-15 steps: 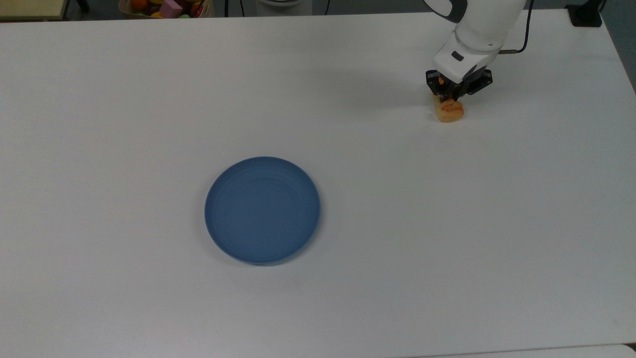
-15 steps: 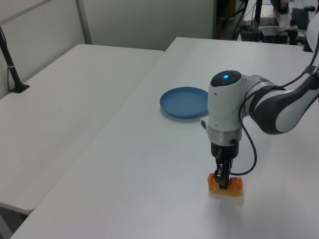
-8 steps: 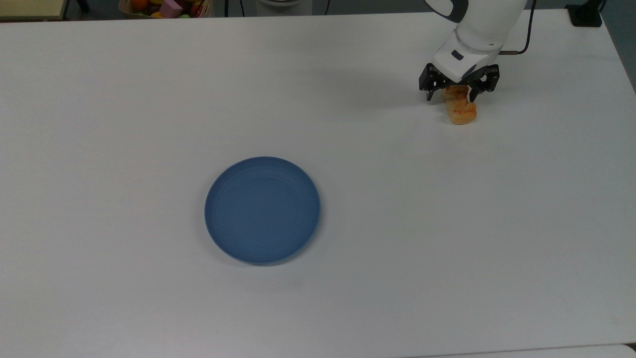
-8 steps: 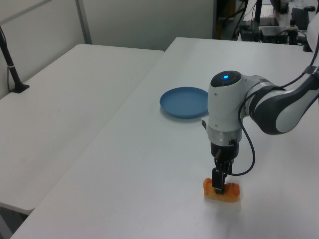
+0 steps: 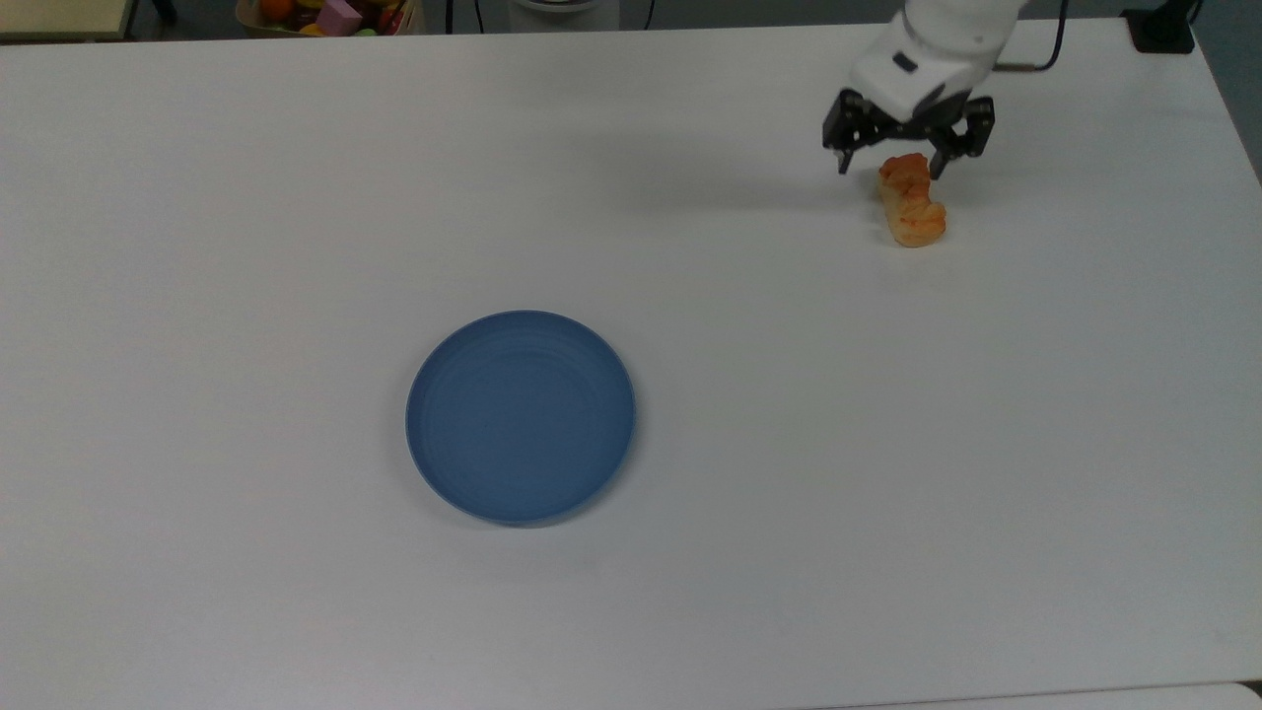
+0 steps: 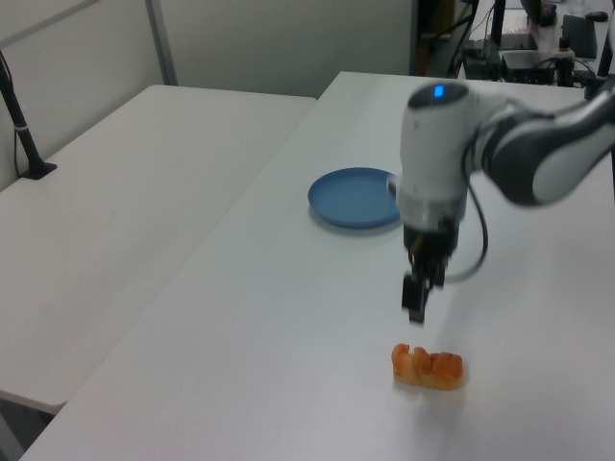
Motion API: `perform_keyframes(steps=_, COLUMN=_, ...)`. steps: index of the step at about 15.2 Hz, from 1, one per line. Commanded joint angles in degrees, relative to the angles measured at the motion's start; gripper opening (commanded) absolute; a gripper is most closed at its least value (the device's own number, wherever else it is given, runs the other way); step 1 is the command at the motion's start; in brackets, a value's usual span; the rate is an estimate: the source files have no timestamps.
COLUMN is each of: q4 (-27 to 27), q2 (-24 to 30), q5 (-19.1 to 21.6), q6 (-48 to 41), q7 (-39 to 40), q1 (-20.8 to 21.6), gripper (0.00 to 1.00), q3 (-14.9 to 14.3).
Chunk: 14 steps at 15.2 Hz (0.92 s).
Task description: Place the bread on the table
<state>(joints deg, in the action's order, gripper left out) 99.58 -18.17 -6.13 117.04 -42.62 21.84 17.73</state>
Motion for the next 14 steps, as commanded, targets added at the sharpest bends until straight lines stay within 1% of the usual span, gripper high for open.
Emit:
perform_keyframes(steps=1, q4=-4.47, q2=6.91, q5=1.46, q6=-10.67, q7=6.13, q1=-5.03, gripper=1.0, q3=-0.5)
perform_keyframes(steps=3, q4=-6.15, q2=9.63, q5=2.7, q6=-13.41, q7=10.26, q1=-8.2, gripper=1.0, q3=-1.55)
perform_keyframes(steps=4, q4=-6.15, q2=11.3, q5=2.79, q6=-14.64, q7=12.11, q1=-9.26, gripper=1.0, q3=-3.12)
perform_keyframes(steps=6, q4=-6.15, q2=13.59, q5=3.31, q6=-17.18, q7=17.54, q1=-10.23, gripper=1.0, q3=-7.68)
perform_keyframes(steps=8, q4=-6.15, q2=15.26, q5=5.24, q6=-19.3, q7=24.31, q1=-11.02, gripper=1.0, q3=-13.39)
perform_keyframes(steps=9, q4=-6.15, q2=16.06, q5=5.94, q6=-20.09, q7=28.69, q1=-11.72, gripper=1.0, q3=-17.77)
perform_keyframes(steps=10, q4=-6.15, q2=16.32, q5=6.04, q6=-20.88, q7=33.0, q1=-12.86, gripper=1.0, q3=-20.77)
perform_keyframes(steps=11, q4=-6.15, q2=16.5, q5=5.95, q6=-21.59, q7=34.96, q1=-13.74, gripper=1.0, q3=-22.37)
perform_keyframes(steps=14, q4=-6.15, q2=16.94, q5=5.25, q6=-22.65, q7=35.67, q1=-14.71, gripper=1.0, q3=-26.15)
